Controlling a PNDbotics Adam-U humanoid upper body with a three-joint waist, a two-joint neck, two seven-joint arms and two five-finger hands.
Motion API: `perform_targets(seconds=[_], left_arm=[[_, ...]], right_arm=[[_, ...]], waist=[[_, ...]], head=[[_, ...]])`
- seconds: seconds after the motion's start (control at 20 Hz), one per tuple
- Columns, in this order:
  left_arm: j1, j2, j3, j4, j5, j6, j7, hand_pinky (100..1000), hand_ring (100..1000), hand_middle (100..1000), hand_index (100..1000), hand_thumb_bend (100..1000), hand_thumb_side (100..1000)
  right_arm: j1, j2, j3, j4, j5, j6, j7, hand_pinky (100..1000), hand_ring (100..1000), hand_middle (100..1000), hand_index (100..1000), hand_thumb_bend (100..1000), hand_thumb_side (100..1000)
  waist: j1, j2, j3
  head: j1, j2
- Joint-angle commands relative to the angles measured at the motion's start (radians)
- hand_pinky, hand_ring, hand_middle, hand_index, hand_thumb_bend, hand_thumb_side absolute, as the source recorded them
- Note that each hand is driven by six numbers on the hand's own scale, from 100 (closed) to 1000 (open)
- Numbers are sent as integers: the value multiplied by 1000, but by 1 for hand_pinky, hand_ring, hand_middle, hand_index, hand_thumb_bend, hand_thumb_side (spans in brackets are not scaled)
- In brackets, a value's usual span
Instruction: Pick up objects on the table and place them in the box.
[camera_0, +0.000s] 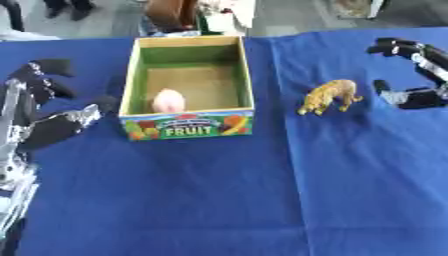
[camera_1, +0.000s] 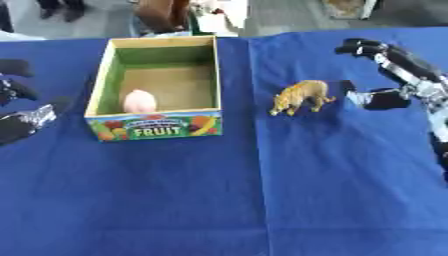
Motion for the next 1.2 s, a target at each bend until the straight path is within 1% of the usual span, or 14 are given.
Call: perform_targets(seconds=[0.05,0.4,0.6,0.95,1.1,1.2], left_arm=[[-2,7,12,-13,-7,0,6,577,469,583,706,758,146],[2,-4,14,-11,-7,2,8,576,467,581,705,755,143],[5,-9,13,-9,-8,4,6,575,466,580,705,755,146],[7,-15,11,-3,-8,5,4,574,465,579,705,754,147],[8,-17,10,0,-9,6,3,574,464,579,705,754,149],[8,-17,10,2,-10,6,1,574,464,579,705,754,150]], right_arm=[[-30,3,-12,22,69,-3,-32,856,1000,840,933,100,181],[-41,45,-23,66,176,14,-100,860,1000,834,934,100,183],[-45,59,-30,80,224,21,-128,866,1000,837,933,100,191],[-50,75,-42,94,302,51,-200,867,1000,834,930,100,197],[-52,80,-44,100,324,54,-219,852,1000,822,924,100,197],[-51,83,-45,103,333,58,-232,829,1000,797,912,100,197]], waist=[[1,-14,2],[6,-13,6],[9,-12,8],[12,-11,10],[12,-10,11],[13,-10,11]], head=[[-5,5],[-11,7],[-13,6],[-17,6],[-19,6],[-18,6]])
